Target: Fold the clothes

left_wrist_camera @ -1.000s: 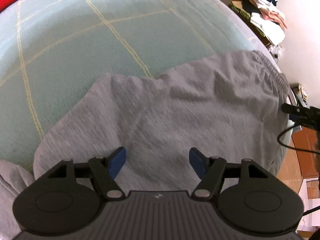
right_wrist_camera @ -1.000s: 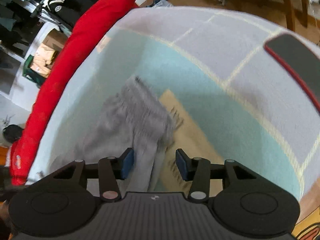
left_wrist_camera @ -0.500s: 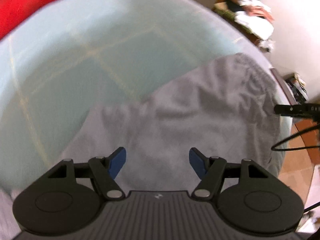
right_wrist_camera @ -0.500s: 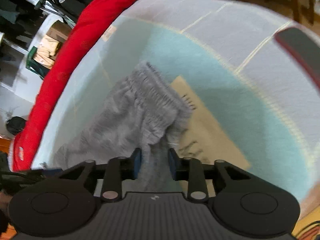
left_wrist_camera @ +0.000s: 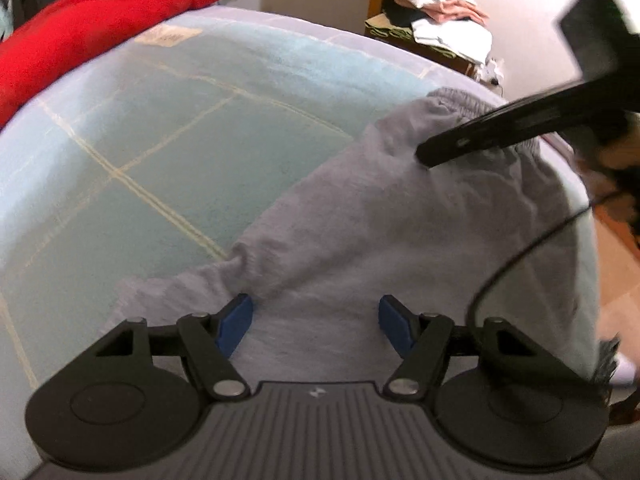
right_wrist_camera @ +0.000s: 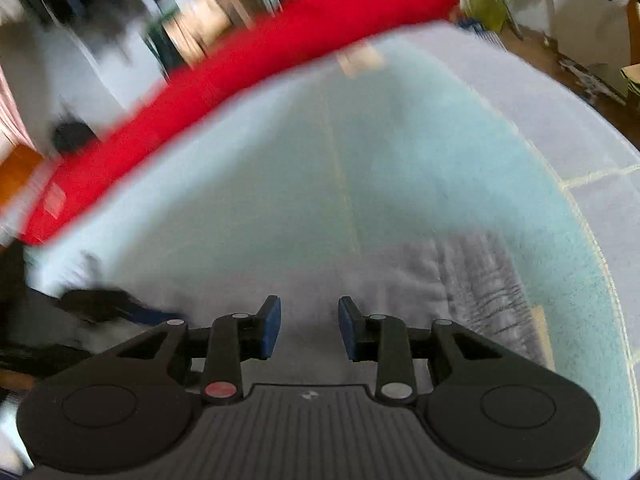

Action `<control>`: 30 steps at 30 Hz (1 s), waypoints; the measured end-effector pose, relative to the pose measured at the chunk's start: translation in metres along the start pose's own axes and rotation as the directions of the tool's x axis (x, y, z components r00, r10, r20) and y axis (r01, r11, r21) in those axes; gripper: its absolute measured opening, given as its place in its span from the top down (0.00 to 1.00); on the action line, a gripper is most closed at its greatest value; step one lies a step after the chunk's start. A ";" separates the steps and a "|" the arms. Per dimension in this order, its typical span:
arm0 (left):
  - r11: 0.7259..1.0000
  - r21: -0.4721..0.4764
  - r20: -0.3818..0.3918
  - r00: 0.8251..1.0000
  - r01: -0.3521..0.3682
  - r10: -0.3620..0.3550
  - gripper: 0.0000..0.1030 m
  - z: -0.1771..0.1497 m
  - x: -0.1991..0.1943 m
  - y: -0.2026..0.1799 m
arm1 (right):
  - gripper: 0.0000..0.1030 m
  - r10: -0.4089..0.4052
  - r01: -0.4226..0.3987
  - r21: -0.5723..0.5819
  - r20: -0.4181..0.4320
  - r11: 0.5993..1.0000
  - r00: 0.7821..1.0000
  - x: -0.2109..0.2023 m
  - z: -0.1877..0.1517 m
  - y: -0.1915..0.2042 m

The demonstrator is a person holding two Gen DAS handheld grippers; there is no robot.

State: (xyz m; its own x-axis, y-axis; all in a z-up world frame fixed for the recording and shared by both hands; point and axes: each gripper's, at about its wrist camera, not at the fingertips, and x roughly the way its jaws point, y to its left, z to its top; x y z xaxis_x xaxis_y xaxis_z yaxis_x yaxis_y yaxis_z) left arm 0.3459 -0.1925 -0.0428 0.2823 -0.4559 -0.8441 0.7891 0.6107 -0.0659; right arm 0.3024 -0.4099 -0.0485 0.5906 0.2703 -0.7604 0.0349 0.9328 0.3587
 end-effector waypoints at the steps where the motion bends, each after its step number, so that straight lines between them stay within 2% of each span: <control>1: 1.000 -0.008 0.004 1.000 -0.010 0.010 0.32 0.000 0.000 0.002 | 0.86 -0.016 0.016 0.007 -0.009 1.000 1.000 0.008 -0.001 -0.009; 2: 0.999 -0.031 0.005 1.000 -0.014 0.014 0.32 0.000 -0.002 0.006 | 0.98 -0.017 0.018 0.039 -0.017 0.999 1.000 0.010 0.001 -0.018; 3: 0.998 -0.061 0.007 1.000 -0.013 0.014 0.32 -0.001 -0.005 0.009 | 0.99 -0.012 0.013 0.050 -0.022 0.999 1.000 0.006 0.003 -0.021; 6: 0.989 -0.140 0.004 0.999 -0.053 0.055 0.33 -0.008 -0.022 0.012 | 0.80 0.002 -0.001 0.046 -0.032 0.999 0.999 -0.013 0.010 -0.019; 7: 0.985 -0.158 -0.001 0.998 -0.065 0.065 0.33 -0.012 -0.028 0.011 | 0.70 0.005 -0.004 0.030 -0.032 1.000 0.999 -0.020 0.013 -0.014; 8: 0.982 -0.176 -0.004 0.997 -0.074 0.075 0.33 -0.017 -0.036 0.009 | 0.67 0.014 -0.013 0.018 -0.032 1.000 0.999 -0.025 0.015 -0.008; 11: 0.968 -0.228 -0.024 0.994 -0.105 0.102 0.33 -0.031 -0.054 -0.001 | 0.67 0.086 -0.088 -0.024 -0.061 0.996 0.994 -0.040 0.014 0.006; 14: 0.948 -0.293 -0.066 0.992 -0.125 0.111 0.35 -0.049 -0.065 -0.013 | 0.65 0.141 -0.148 -0.060 -0.116 0.987 0.983 -0.032 0.017 0.021; 18: 0.907 -0.392 -0.160 0.982 -0.154 0.098 0.35 -0.079 -0.069 -0.027 | 0.63 0.173 -0.189 -0.060 -0.202 0.980 0.964 -0.015 0.006 0.024; 21: 0.856 -0.488 -0.236 0.970 -0.172 0.060 0.35 -0.105 -0.069 -0.035 | 0.55 0.184 -0.201 -0.034 -0.277 0.979 0.943 -0.001 -0.005 0.018; 25: 0.808 -0.560 -0.235 0.970 -0.186 0.061 0.35 -0.115 -0.082 -0.034 | 0.54 0.207 -0.224 -0.024 -0.304 0.974 0.930 0.000 -0.015 0.014; 30: 0.754 -0.617 -0.214 0.970 -0.225 0.115 0.34 -0.115 -0.097 -0.007 | 0.53 0.224 -0.250 -0.049 -0.307 0.967 0.925 -0.002 -0.006 0.023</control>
State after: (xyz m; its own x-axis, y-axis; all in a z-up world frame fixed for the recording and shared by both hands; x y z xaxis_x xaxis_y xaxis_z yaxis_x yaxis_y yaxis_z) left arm 0.2504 -0.0780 -0.0214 0.2475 -0.2336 -0.9403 0.1943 0.9628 -0.1881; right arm 0.2968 -0.3874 -0.0418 0.3063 0.5322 -0.7892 -0.1534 0.8459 0.5109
